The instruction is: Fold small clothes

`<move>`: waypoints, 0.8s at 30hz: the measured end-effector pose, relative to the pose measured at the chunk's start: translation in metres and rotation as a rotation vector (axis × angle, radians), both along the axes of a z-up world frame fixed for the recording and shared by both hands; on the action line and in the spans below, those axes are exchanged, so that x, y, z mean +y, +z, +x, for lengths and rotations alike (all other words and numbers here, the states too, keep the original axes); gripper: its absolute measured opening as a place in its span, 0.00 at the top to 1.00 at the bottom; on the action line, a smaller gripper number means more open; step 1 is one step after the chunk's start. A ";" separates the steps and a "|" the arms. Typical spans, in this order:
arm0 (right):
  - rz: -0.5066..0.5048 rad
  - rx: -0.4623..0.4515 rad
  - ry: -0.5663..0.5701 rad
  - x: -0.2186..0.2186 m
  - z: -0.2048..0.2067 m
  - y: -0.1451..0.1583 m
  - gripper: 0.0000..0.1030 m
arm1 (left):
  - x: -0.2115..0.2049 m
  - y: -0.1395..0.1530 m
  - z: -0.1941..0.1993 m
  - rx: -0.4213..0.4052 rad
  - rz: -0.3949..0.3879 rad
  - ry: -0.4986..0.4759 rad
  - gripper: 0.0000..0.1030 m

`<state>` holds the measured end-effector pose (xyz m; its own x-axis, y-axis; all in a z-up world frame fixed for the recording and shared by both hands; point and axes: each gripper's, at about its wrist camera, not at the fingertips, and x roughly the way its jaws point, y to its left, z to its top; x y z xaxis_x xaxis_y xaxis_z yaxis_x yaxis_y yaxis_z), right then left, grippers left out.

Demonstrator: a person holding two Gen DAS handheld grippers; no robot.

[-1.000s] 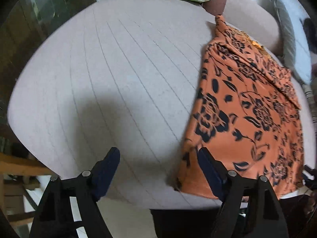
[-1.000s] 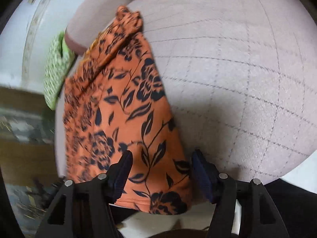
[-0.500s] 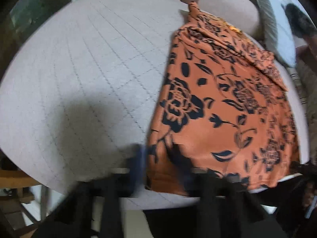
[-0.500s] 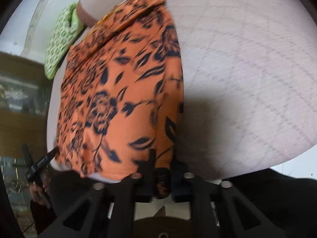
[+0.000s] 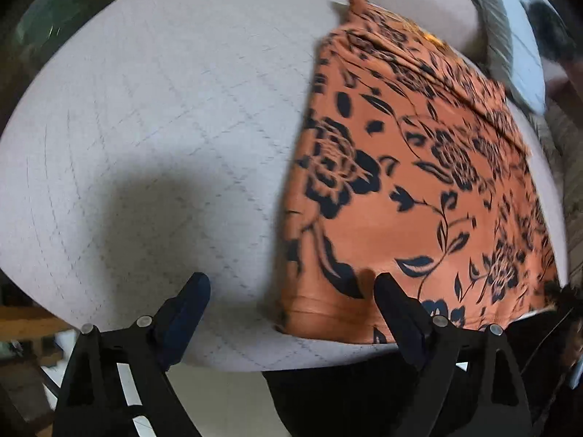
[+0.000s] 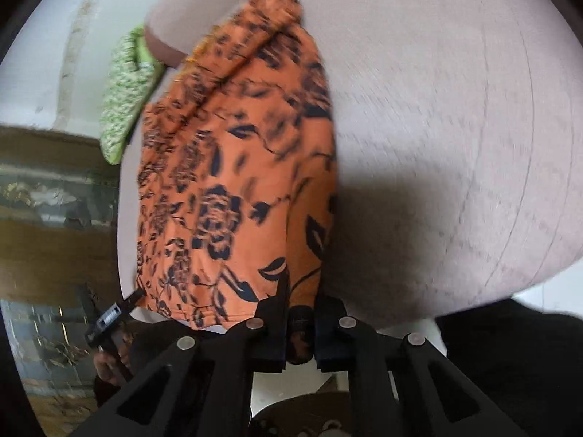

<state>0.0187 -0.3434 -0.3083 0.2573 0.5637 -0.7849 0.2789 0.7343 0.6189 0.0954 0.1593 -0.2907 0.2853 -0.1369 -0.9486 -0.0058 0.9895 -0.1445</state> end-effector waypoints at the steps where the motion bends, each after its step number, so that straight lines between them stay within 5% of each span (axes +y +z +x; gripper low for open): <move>1: -0.003 0.017 -0.005 -0.001 0.000 -0.005 0.88 | -0.005 0.000 -0.002 -0.008 -0.007 -0.021 0.18; 3: 0.004 0.028 -0.011 -0.001 0.001 -0.011 0.88 | -0.013 -0.001 0.000 -0.009 0.045 -0.035 0.47; 4: 0.014 0.030 -0.014 -0.001 0.002 -0.013 0.88 | -0.014 0.000 0.001 -0.009 0.065 -0.039 0.52; 5: 0.015 0.033 -0.013 0.000 0.001 -0.014 0.87 | -0.011 0.003 0.003 -0.015 0.032 -0.039 0.80; 6: 0.013 0.035 -0.007 0.002 0.001 -0.015 0.87 | -0.008 0.006 0.005 -0.016 -0.015 -0.030 0.93; 10: -0.012 -0.038 0.048 0.009 -0.001 -0.003 0.91 | -0.006 0.009 0.013 -0.003 -0.061 -0.031 0.93; 15: 0.049 -0.128 0.057 0.001 0.005 0.035 0.92 | 0.000 0.049 0.028 -0.085 -0.267 -0.042 0.93; 24: 0.305 -0.315 -0.161 -0.063 0.060 0.098 0.92 | 0.007 0.134 0.102 -0.210 -0.472 -0.019 0.93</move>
